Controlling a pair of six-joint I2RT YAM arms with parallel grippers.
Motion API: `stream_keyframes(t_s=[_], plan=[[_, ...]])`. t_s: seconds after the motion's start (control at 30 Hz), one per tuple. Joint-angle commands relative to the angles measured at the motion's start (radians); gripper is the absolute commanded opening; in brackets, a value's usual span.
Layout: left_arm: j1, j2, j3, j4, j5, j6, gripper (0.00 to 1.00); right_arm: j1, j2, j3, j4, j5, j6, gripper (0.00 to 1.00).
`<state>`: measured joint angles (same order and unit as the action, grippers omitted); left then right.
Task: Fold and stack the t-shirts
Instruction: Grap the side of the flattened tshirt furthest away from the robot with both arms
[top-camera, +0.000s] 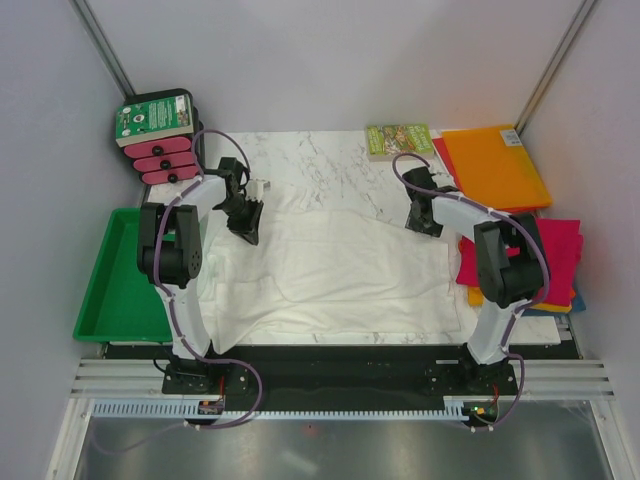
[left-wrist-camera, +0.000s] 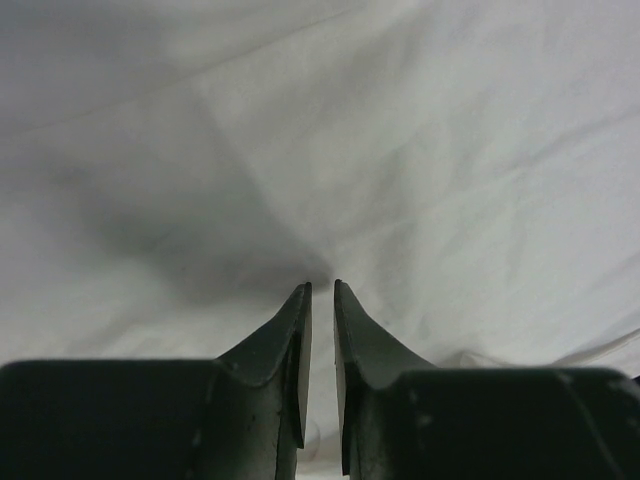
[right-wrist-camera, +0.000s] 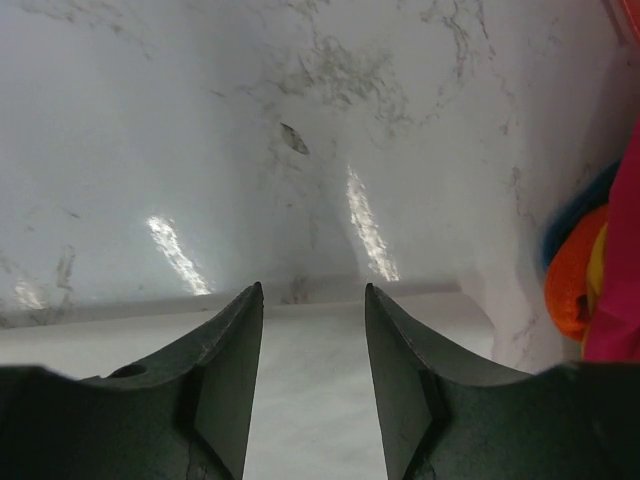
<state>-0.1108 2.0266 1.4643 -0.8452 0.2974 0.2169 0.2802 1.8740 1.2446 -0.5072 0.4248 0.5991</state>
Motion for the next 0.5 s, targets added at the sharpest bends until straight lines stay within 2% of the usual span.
stream_keyframes(t_s=[0.0,0.23,0.3,0.4,0.43,0.47], plan=[[0.002,-0.026,-0.024,0.024,0.012,-0.025,0.21,-0.015,-0.104,-0.077,0.001,0.026,0.030,0.54],[0.002,-0.029,-0.041,0.024,0.026,-0.042,0.21,-0.042,-0.063,-0.142,0.016,-0.033,0.025,0.55],[0.002,-0.043,-0.050,0.024,0.020,-0.037,0.21,-0.046,-0.049,-0.145,0.019,-0.067,0.024,0.51],[0.002,-0.058,-0.061,0.023,0.006,-0.028,0.21,-0.047,-0.026,-0.154,0.024,-0.106,0.028,0.33],[0.002,-0.060,-0.064,0.024,0.005,-0.025,0.21,-0.046,-0.027,-0.168,0.029,-0.128,0.031,0.17],[0.002,-0.062,-0.067,0.024,0.002,-0.025,0.21,-0.047,-0.030,-0.177,0.033,-0.138,0.033,0.07]])
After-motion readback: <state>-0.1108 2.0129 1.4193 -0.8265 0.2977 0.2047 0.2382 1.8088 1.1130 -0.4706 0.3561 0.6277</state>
